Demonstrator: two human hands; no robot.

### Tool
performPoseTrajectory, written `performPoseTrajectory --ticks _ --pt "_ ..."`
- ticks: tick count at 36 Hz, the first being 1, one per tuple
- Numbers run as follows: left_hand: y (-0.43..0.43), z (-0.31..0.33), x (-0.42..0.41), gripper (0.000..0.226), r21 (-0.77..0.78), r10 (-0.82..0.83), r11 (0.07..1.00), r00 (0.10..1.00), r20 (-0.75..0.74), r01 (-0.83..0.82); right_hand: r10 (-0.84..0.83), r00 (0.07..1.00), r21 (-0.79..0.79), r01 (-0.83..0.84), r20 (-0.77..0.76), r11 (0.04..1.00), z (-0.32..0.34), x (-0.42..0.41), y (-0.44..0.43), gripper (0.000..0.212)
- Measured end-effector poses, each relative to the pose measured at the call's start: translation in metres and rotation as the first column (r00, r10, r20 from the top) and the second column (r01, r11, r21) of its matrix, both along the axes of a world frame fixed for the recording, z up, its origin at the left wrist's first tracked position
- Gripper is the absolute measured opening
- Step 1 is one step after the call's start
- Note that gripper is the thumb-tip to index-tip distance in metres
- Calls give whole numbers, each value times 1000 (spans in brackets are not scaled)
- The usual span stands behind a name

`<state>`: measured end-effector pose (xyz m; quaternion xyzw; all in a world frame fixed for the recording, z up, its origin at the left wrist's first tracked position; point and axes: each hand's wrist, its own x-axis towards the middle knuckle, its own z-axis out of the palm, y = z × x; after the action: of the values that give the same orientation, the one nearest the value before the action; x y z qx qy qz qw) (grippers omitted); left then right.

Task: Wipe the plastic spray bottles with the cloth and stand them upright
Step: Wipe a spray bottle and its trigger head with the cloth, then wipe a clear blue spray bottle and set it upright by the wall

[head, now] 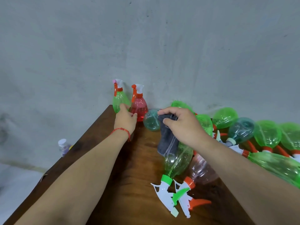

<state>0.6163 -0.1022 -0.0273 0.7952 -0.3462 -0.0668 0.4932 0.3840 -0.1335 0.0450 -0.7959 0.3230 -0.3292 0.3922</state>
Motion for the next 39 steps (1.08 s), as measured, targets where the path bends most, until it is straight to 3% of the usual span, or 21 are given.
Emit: performPoseTrajectory --ticks 8,12,14,19,23,28,32,35,39 --pt "-11 -2 -15 16 -82 38 996 999 -20 -40 1 1000 -1 -1 15 1000 8 -22 -3 32" --pt "-13 0 -33 10 -101 -90 988 965 245 118 -11 996 61 6 84 998 13 -40 -3 33" --pt "-20 6 -35 19 -62 -194 972 925 326 226 -24 996 77 17 84 997 11 -46 -4 33" --pt "-28 17 -35 48 178 -341 932 930 135 315 -45 997 74 39 70 996 9 -59 -2 35" --pt "-31 16 -37 55 208 -346 924 933 96 321 -41 997 72 36 64 997 12 -73 0 35" --pt "-31 17 -44 83 281 -322 921 933 162 269 -51 997 73 47 56 996 16 -83 2 35" --pt "-25 22 -53 82 421 -302 886 931 205 194 -68 995 87 62 68 994 18 -86 8 32" --pt "-15 25 -57 79 391 -270 899 953 136 199 -88 991 80 80 105 994 20 -93 13 29" --pt "8 32 -74 62 145 -224 961 971 -86 235 -140 974 147 115 178 983 23 -104 21 24"
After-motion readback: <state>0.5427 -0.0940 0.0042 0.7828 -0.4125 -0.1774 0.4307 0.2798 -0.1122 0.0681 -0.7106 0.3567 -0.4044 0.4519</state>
